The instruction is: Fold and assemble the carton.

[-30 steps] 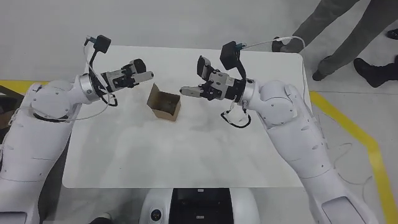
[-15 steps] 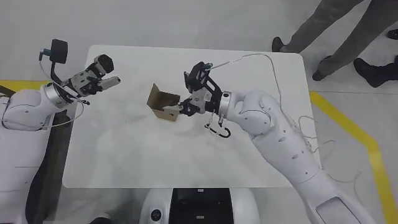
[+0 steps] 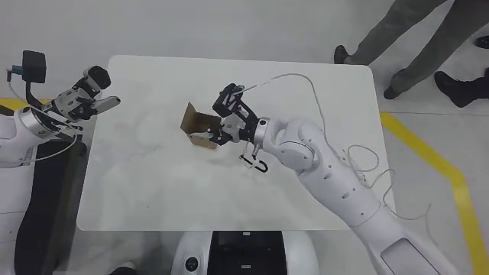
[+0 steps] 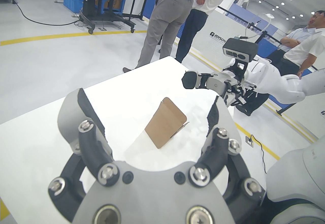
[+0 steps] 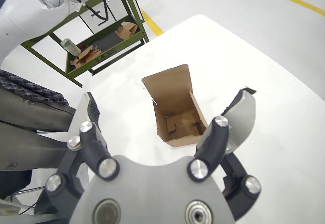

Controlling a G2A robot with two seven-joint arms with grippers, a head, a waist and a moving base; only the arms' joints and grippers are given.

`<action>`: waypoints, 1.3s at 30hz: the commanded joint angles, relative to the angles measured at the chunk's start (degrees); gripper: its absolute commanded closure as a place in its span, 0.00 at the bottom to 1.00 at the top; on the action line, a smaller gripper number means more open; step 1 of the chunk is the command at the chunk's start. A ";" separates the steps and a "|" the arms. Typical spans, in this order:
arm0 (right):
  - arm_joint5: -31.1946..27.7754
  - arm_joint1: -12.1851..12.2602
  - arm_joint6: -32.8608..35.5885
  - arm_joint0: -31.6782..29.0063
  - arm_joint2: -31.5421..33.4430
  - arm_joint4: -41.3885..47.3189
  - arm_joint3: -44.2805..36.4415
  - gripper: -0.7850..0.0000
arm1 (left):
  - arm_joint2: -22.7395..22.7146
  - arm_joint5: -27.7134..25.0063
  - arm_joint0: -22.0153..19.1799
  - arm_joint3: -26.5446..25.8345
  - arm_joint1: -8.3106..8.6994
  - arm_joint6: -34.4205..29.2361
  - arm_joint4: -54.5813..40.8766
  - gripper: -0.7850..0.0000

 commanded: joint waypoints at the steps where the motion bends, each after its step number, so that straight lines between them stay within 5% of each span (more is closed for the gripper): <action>1: 0.82 -0.08 0.95 0.27 -0.56 -1.48 -0.25 0.00 | 0.02 0.00 -0.02 0.01 -0.01 -0.01 0.04 0.00; 16: 3.14 -0.03 3.73 -0.63 -1.25 -4.61 -1.76 0.00 | 0.02 0.00 -0.02 0.01 -0.01 -0.01 0.04 0.00; 29: 19.06 -2.99 6.15 -1.36 -8.84 -13.60 3.63 0.00 | 0.02 0.00 -0.02 0.01 -0.01 -0.01 0.04 0.00; 39: 24.01 -4.90 5.42 1.34 -7.44 -11.62 12.38 0.00 | 0.02 0.00 -0.02 0.01 -0.01 -0.01 0.04 0.00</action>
